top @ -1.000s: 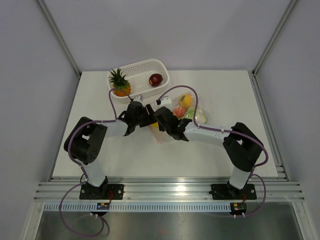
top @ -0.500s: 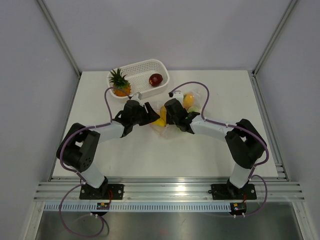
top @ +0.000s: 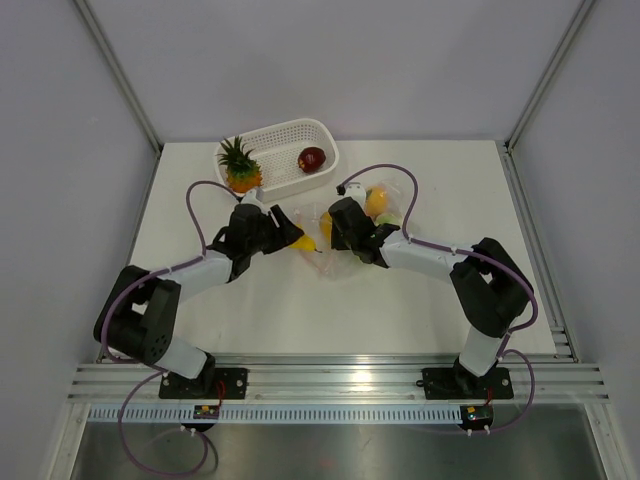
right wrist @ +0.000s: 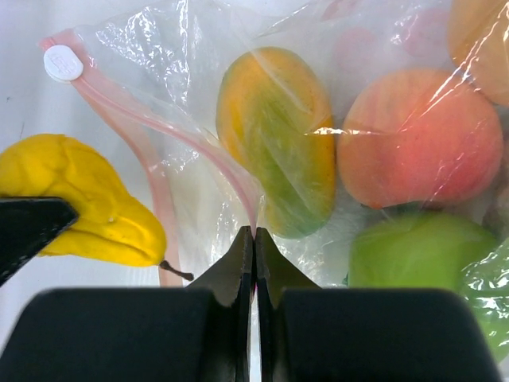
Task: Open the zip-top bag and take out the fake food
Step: Pick up the fake fruit from the zipper food storage bag.
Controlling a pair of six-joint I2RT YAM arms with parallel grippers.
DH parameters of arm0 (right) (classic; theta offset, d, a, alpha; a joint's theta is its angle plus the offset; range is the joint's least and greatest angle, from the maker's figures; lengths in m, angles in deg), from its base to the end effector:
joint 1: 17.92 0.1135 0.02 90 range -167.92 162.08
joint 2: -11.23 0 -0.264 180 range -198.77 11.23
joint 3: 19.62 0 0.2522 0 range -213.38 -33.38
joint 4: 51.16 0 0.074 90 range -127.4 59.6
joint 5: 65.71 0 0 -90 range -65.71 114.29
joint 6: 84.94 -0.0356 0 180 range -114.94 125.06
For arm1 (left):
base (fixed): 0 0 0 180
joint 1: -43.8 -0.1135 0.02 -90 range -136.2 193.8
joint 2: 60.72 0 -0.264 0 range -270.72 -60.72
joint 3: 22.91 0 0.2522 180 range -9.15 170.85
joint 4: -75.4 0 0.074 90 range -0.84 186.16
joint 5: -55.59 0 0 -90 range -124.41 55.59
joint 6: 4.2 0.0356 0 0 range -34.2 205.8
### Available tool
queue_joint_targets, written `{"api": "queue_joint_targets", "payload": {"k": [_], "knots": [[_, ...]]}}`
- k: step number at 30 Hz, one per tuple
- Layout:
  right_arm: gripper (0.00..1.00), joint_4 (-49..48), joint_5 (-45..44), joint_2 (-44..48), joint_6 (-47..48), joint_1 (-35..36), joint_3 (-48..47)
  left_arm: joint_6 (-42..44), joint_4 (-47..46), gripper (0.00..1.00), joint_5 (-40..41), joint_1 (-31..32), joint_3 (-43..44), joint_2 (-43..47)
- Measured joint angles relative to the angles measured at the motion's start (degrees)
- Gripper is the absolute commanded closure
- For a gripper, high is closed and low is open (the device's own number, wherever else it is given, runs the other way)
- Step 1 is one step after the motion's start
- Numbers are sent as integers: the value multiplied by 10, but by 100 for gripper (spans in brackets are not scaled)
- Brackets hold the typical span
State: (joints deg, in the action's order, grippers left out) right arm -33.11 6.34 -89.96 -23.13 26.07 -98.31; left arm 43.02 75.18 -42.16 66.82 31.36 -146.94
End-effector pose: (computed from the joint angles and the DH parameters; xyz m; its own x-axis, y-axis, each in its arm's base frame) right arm 0.2855 0.2603 0.2058 -0.6448 0.0022 -0.7644 -0.2129 0.9599 0.1824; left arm 0.2830 -0.1255 0.1860 -0.6901 -0.4380 -0.5761 0.0331 0.7761 -0.6297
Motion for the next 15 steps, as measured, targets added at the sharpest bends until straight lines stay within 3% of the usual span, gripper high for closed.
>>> {"api": "queue_joint_targets", "payload": {"k": [10,15], "knots": [[100,0,23,0,-2,0,0,-3,51,59,52,-3,-10,104],[100,-2,31,0,-2,0,4,-3,91,59,59,-21,35,114]]}}
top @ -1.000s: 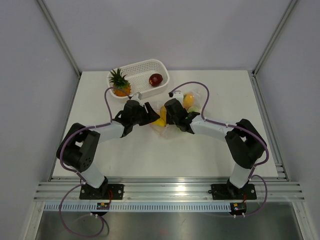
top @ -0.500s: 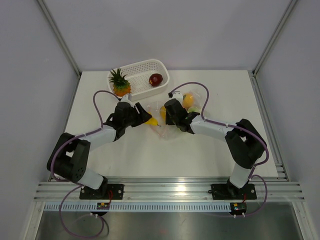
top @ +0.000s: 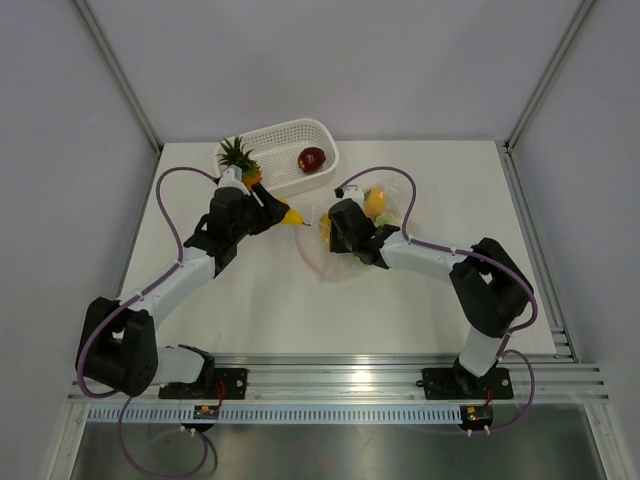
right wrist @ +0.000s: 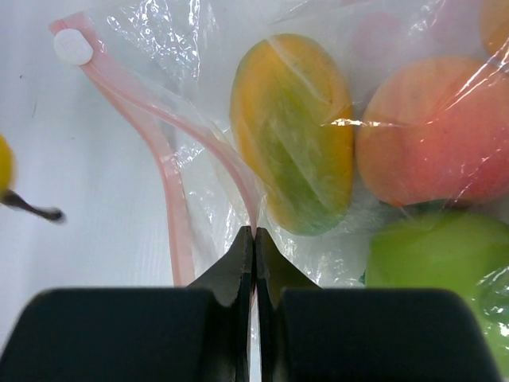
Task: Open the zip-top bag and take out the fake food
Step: Pick up the fake fruit from the zipper food storage bag, then place the fake fruit in the bin.
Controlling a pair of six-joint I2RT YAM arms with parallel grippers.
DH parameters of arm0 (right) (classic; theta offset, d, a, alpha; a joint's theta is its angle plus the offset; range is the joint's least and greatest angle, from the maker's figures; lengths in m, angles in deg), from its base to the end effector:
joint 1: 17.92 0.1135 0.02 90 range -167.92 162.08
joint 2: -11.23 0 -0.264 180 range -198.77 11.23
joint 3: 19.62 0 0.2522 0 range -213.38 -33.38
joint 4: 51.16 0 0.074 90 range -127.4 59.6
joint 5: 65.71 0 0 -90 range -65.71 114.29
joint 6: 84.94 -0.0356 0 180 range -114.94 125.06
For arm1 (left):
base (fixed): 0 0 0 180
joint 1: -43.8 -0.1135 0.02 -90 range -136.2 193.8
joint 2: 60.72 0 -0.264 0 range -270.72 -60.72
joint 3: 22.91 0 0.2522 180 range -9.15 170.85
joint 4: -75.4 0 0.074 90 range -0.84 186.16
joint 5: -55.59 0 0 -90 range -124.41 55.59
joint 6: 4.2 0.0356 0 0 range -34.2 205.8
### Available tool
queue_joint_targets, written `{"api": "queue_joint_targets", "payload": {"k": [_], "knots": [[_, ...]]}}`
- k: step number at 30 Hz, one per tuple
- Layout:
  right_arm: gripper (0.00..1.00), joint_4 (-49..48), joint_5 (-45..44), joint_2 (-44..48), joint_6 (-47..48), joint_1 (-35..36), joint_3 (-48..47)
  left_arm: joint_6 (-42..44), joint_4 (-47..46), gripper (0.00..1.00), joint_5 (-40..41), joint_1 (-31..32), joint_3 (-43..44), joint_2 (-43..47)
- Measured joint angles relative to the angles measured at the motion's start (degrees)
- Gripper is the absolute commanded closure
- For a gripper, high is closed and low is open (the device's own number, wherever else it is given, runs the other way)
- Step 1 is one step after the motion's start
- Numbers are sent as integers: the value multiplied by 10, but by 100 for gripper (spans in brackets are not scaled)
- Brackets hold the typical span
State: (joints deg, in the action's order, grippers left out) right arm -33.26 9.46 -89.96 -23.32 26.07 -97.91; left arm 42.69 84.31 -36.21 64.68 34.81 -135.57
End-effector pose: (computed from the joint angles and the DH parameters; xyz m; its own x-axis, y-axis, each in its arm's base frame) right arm 0.2838 0.2613 0.2035 -0.6665 -0.0047 -0.7455 -0.2446 0.9460 0.2127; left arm 0.2710 -0.1046 0.2459 -0.5609 -0.5171 -0.6465 -0.0010 0.7813 -0.6241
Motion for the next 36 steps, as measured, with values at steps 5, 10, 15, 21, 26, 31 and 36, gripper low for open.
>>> {"api": "queue_joint_targets", "payload": {"k": [5,10,15,21,26,31,36], "knots": [[100,0,10,0,0,0,5,-2,20,59,14,-11,94,-26],[100,0,11,0,-2,0,6,-3,18,59,32,-11,179,-79],[100,-1,21,0,-4,0,8,0,13,58,65,-13,266,-164],[100,-3,26,0,-6,0,11,1,-2,59,98,-26,331,-268],[100,-9,28,5,-8,0,16,0,-2,54,113,-42,376,-336],[100,-14,42,8,-12,0,21,0,-10,55,124,-49,393,-358],[100,-26,54,9,-16,0,26,0,-26,32,127,-51,393,-369]]}}
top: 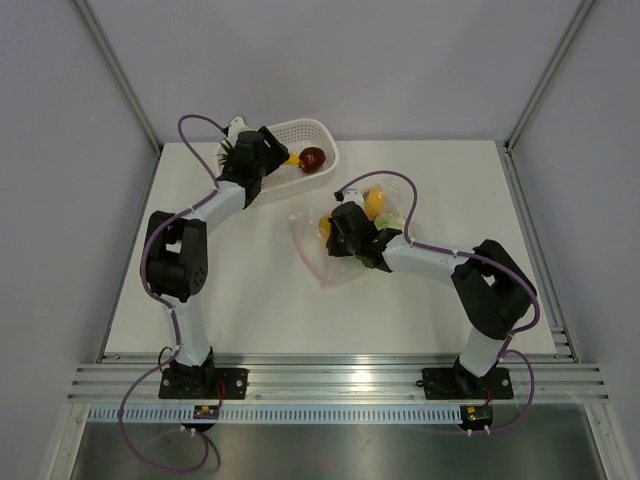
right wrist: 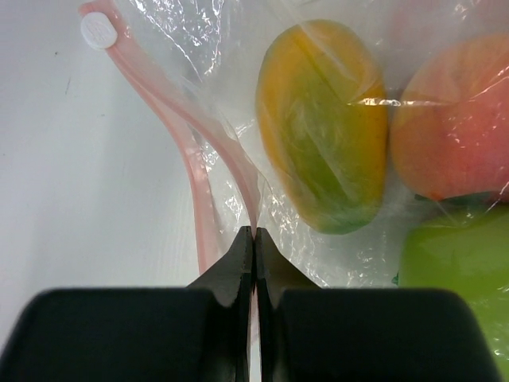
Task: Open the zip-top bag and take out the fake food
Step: Place the fake fruit in the bin.
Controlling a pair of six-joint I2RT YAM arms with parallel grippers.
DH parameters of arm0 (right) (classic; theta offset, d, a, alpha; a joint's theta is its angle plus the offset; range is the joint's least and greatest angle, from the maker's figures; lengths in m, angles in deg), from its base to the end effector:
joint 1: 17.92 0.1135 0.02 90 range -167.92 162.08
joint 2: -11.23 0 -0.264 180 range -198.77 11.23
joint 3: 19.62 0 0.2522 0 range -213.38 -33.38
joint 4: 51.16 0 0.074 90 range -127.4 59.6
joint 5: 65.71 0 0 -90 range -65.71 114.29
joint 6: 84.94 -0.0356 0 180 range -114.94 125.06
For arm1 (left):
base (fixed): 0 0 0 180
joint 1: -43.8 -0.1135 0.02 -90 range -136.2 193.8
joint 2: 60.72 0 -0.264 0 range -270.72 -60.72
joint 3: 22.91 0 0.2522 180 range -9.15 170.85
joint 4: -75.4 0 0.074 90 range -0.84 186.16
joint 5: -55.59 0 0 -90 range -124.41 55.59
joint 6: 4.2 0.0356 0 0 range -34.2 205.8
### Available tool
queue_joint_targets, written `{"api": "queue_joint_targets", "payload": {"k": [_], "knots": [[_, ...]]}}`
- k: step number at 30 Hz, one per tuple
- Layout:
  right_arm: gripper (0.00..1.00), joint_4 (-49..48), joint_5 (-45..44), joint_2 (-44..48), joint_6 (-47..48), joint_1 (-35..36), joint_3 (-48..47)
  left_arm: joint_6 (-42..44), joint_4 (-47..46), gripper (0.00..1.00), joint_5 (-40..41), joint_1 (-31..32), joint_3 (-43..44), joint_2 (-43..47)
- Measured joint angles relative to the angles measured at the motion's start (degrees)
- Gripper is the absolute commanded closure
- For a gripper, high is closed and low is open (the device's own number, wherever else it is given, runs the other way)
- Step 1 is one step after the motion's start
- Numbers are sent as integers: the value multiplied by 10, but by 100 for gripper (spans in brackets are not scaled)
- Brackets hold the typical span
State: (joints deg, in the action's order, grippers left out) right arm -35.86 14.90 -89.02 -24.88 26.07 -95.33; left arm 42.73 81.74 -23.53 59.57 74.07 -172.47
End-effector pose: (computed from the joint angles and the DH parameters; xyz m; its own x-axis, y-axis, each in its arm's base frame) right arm 0.2776 0.2599 0.1986 -0.6964 0.0121 -0.7175 -0.2856 0.9126 0.2926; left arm 0.4477 -0.1195 0.2552 -0.3197 -0.6065 -0.7279 -0.1655 0.7922 -0.5874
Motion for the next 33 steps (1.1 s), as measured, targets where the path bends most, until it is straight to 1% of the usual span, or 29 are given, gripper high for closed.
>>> {"api": "queue_joint_targets", "payload": {"k": [5,7,11,16,20,28,33], "knots": [[100,-4,1,5,-1,0,3,7,3,18,-2,-1,0,-6],[100,-5,3,8,0,0,3,12,3,15,-1,-1,0,-6],[100,-5,12,9,2,0,3,20,16,1,-1,-1,1,-6],[100,-5,21,9,8,0,3,30,40,1,2,-1,2,4],[100,-4,24,9,12,0,3,31,53,1,6,-1,-4,34],[100,-4,27,10,16,0,3,23,82,1,36,-1,-44,129],[100,-4,29,21,16,0,5,23,72,1,30,-1,-89,183]]}}
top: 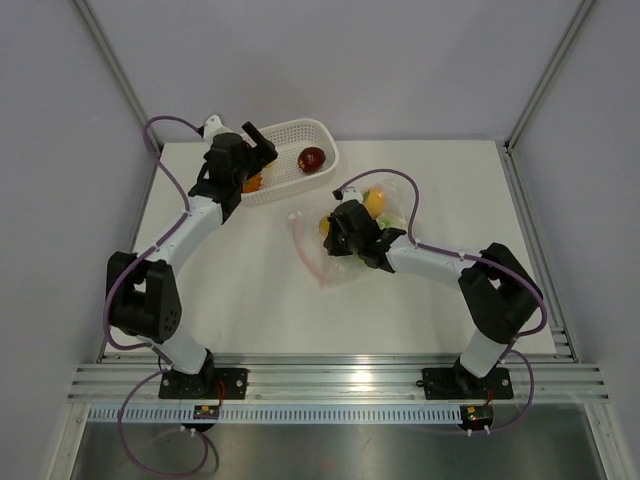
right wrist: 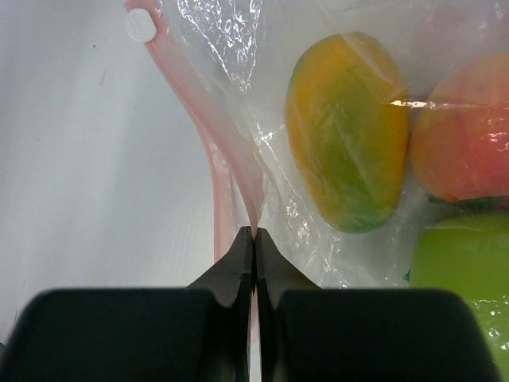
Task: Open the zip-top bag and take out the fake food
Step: Place the fake fruit in the bin, then pick up the fake fruit from the zipper food storage bag.
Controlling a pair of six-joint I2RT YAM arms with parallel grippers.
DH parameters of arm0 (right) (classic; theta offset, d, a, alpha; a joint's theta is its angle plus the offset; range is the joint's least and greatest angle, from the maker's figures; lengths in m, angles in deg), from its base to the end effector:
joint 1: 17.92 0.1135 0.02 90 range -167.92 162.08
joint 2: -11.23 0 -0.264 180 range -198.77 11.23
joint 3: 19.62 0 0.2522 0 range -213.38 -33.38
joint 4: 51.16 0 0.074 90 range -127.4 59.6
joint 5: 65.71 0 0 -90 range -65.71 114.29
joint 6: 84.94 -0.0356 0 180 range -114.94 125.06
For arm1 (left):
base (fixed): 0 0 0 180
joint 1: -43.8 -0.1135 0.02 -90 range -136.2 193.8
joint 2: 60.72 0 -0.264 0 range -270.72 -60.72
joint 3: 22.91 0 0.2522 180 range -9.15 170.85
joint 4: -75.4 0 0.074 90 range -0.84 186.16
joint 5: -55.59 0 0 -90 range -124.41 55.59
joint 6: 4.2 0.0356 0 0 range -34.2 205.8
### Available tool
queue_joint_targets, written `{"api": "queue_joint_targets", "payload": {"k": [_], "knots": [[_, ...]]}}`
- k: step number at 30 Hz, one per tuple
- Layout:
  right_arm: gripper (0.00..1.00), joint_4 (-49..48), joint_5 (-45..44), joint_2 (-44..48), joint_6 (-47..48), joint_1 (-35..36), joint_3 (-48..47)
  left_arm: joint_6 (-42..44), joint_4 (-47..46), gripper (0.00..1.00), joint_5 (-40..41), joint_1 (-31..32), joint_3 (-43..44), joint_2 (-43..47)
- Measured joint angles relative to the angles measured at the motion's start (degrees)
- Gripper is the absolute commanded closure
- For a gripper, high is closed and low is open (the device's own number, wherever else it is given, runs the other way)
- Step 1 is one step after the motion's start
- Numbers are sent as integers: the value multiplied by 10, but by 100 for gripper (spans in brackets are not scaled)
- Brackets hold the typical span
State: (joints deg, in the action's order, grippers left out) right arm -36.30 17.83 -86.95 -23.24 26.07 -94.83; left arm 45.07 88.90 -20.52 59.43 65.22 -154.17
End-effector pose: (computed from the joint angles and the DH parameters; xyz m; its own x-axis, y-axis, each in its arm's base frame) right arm 0.2734 0.2584 0.2093 -0.6854 -0.0069 -0.7281 -0.3421 0.8857 0.3137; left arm 0.3776 -0.0968 0.3186 -0.2633 -0.5841 -0.7678 -0.1703 0.8115 -0.5589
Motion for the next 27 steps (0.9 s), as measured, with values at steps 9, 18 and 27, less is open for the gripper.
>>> {"api": "queue_joint_targets", "payload": {"k": [9,18,27], "knots": [[100,-1,3,9,0,0,5,-26,-93,1,-41,9,-185,106],[100,-5,12,10,0,0,8,-48,-89,7,-42,68,-221,150],[100,-9,9,18,0,1,14,-103,-103,9,-45,96,-384,236]]}}
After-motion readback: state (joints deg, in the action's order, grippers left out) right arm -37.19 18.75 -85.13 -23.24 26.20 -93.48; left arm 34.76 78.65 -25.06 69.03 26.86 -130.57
